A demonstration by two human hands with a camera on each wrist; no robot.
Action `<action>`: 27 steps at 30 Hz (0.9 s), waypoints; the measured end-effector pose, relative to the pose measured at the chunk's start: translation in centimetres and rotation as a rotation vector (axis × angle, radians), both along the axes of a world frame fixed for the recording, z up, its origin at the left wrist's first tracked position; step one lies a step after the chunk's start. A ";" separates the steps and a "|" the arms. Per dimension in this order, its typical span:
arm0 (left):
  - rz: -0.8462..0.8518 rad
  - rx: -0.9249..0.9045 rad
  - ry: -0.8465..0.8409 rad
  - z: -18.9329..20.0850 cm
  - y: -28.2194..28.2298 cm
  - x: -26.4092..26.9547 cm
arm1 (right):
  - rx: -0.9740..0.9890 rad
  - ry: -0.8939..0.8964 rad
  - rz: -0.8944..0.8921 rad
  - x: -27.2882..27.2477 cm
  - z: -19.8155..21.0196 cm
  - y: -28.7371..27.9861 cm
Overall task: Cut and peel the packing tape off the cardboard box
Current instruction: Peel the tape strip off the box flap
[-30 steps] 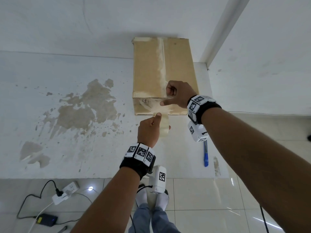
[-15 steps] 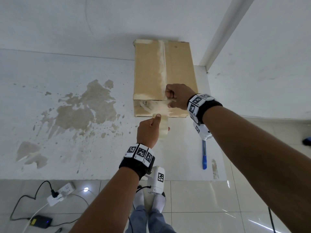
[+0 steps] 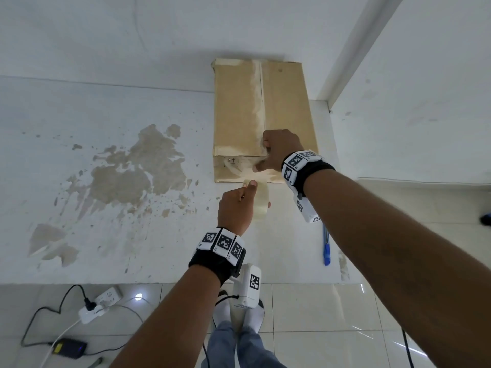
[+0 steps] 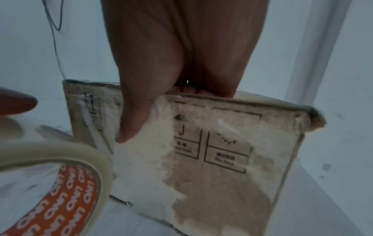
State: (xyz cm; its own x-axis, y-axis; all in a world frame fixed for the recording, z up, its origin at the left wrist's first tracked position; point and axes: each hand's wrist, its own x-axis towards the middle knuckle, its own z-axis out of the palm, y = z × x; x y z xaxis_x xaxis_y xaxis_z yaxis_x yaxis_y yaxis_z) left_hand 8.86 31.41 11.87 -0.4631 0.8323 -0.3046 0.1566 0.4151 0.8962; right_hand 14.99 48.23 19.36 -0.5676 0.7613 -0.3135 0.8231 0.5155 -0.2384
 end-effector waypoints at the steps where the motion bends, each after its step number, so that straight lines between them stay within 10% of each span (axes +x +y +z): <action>1: 0.010 -0.003 0.003 -0.1 0.0 -0.1 | 0.007 0.009 0.001 0.0 0.0 -0.1; 27: -0.008 -0.027 0.012 0.4 0.2 -0.4 | 0.138 -0.091 0.377 2.0 0.2 1.1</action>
